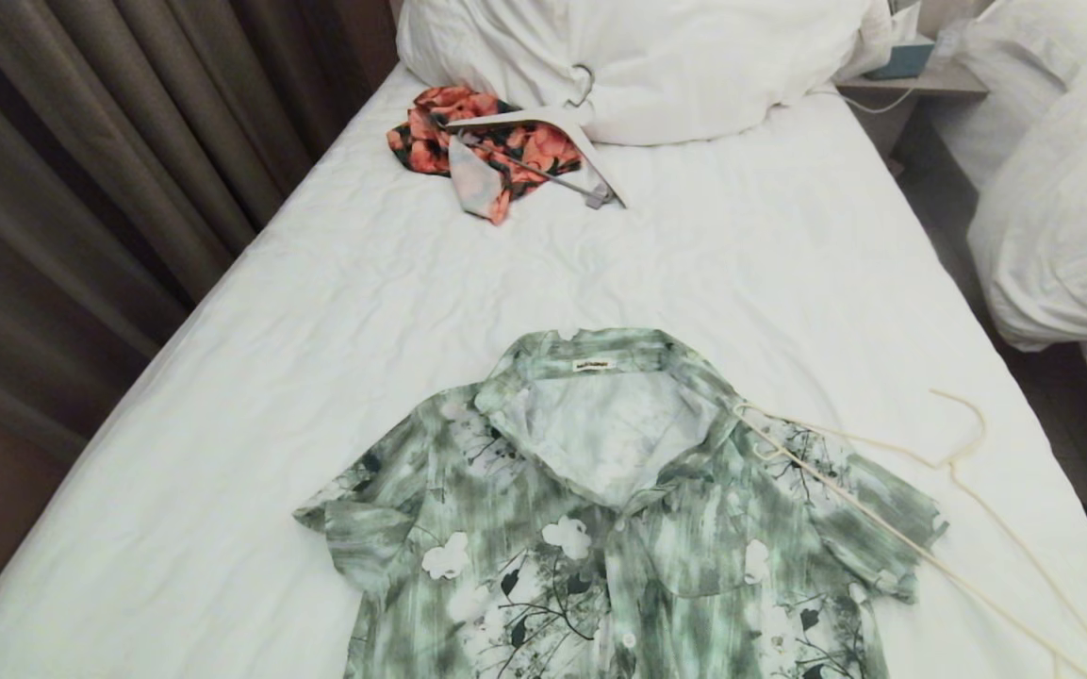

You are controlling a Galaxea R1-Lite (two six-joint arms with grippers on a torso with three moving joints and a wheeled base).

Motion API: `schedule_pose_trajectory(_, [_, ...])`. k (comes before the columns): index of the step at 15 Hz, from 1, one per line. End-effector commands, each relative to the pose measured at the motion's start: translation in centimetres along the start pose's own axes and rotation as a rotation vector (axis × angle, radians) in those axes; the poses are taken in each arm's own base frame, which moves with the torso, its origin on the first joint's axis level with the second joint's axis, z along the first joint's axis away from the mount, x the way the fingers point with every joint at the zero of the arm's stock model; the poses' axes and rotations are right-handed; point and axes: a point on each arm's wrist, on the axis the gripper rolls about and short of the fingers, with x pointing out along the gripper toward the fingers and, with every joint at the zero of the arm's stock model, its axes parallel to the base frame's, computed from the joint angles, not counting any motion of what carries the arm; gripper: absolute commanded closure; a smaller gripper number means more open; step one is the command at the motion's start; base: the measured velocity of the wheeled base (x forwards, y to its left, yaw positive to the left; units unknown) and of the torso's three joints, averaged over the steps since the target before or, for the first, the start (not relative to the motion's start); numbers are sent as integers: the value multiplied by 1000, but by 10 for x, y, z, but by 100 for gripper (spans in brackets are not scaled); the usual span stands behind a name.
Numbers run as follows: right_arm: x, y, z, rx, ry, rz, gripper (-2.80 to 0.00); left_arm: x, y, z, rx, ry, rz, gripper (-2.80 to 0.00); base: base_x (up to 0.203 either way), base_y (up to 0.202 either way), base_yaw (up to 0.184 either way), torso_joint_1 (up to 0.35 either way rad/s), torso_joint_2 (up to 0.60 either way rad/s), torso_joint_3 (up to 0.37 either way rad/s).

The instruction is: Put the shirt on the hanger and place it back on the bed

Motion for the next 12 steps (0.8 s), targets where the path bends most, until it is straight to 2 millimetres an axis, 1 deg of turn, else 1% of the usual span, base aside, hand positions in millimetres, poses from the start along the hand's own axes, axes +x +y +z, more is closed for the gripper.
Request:
schedule_pose_trajectory(1, [0,0,0,0,0,2,0,0,0,0,0,1,0,0,0,0,0,0,0,0])
schedule_pose_trajectory(6, [-1,0,1,-11,2,-2,0,0,0,0,-1,1,0,0,0,0,0,0,0,0])
schedule_pose_trajectory(8, [-2,0,13,-21,-6,10,0,0,0,0,0,1,0,0,0,0,0,0,0,0])
schedule_pose_trajectory(9, [-1,0,21,-20,21,14,0,0,0,0,-1,1,1,0,0,0,0,0,0,0])
schedule_pose_trajectory(12, [12,0,49,9,110,33,0,0,0,0,0,1,0,0,0,0,0,0,0,0])
